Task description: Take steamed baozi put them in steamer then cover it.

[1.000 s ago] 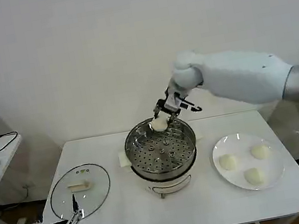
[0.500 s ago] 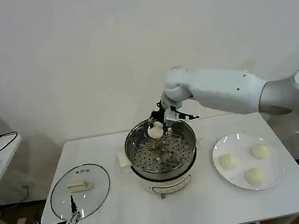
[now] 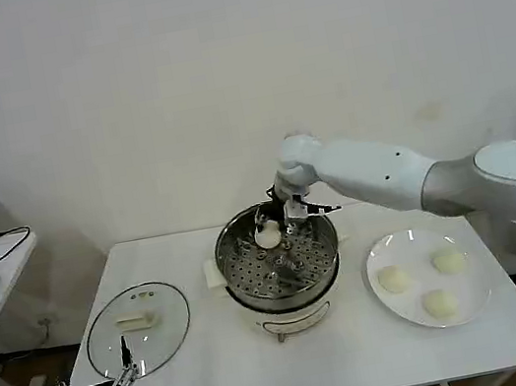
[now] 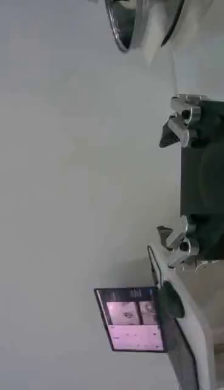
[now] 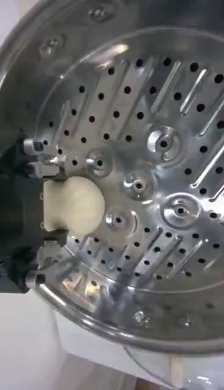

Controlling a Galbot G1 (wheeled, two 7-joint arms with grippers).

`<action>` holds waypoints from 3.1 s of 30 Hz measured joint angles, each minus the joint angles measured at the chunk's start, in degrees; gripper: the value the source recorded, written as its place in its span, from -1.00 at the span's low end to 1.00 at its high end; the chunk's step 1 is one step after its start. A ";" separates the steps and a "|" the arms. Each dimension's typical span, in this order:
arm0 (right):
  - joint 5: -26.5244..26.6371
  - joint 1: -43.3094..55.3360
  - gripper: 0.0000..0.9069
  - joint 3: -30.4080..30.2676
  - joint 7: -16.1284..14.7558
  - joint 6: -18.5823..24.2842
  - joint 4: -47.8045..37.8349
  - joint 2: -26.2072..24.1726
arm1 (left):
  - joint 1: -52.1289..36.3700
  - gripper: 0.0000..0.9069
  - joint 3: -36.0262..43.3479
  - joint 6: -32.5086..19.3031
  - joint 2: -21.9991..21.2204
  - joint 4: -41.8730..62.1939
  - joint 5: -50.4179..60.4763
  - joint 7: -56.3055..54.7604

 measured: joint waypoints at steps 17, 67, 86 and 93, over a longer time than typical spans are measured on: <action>11.01 9.01 1.00 -3.93 -2.68 -5.18 9.54 -6.26 | 0.07 1.00 1.24 0.31 0.18 -0.70 0.36 -0.04; 31.33 -15.72 1.00 9.07 -13.93 -43.87 26.67 -44.10 | -0.71 1.00 4.67 0.45 1.80 -0.11 2.79 0.65; 31.12 -19.21 0.67 11.11 -15.04 -45.73 16.81 -34.53 | -1.38 1.00 3.96 0.52 1.60 0.50 2.40 0.34; 30.99 -19.56 0.36 11.31 -15.38 -45.98 15.66 -33.76 | -1.60 1.00 3.98 0.67 1.50 0.61 2.39 0.23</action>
